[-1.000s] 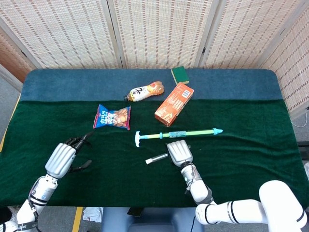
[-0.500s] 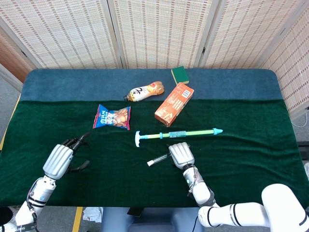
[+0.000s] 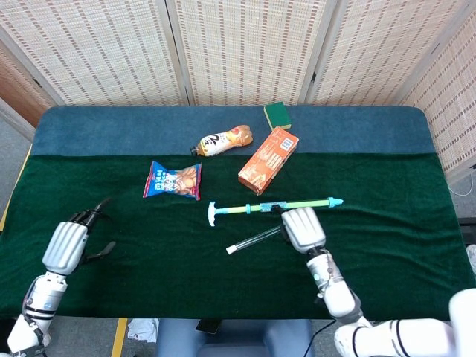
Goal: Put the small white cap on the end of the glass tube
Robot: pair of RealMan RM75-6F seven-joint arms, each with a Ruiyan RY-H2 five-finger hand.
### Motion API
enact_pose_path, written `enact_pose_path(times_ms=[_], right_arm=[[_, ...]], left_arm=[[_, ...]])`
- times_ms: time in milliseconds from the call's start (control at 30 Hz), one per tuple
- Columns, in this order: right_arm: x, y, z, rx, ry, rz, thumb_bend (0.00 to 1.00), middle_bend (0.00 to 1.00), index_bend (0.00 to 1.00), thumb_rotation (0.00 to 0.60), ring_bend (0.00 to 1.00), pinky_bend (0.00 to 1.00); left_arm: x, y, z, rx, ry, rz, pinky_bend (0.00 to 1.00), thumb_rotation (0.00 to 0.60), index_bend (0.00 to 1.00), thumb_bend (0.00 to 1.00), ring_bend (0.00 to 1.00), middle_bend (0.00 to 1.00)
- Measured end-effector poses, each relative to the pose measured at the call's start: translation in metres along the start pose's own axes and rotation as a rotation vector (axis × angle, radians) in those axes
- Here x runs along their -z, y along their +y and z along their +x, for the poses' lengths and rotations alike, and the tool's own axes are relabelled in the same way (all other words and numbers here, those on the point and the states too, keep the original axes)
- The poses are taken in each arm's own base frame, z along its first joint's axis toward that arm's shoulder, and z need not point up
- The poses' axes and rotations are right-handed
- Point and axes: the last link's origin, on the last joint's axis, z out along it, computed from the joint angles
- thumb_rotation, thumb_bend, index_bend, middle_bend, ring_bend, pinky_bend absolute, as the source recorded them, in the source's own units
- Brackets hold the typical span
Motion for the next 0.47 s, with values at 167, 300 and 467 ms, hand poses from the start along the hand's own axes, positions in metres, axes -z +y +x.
enact_pose_path(times_ms=[167, 300, 467], right_arm=[[0.036, 0.051, 0.036, 0.007, 0.119, -0.048, 0.6, 0.44, 0.29, 0.6, 0.56, 0.64], [0.069, 0.084, 0.049, 0.001, 0.183, -0.072, 0.6, 0.27, 0.26, 0.6, 0.34, 0.35], [0.112, 0.116, 0.047, -0.043, 0.216, -0.11, 0.6, 0.18, 0.21, 0.6, 0.24, 0.24]], left_arm=[[0.015, -0.028, 0.009, -0.106, -0.015, 0.134, 0.23, 0.6, 0.2, 0.33, 0.25, 0.38], [0.035, -0.044, 0.016, -0.145, -0.023, 0.237, 0.22, 0.6, 0.23, 0.33, 0.24, 0.38], [0.058, -0.049, 0.022, -0.159, -0.002, 0.294, 0.21, 0.6, 0.22, 0.33, 0.24, 0.38]])
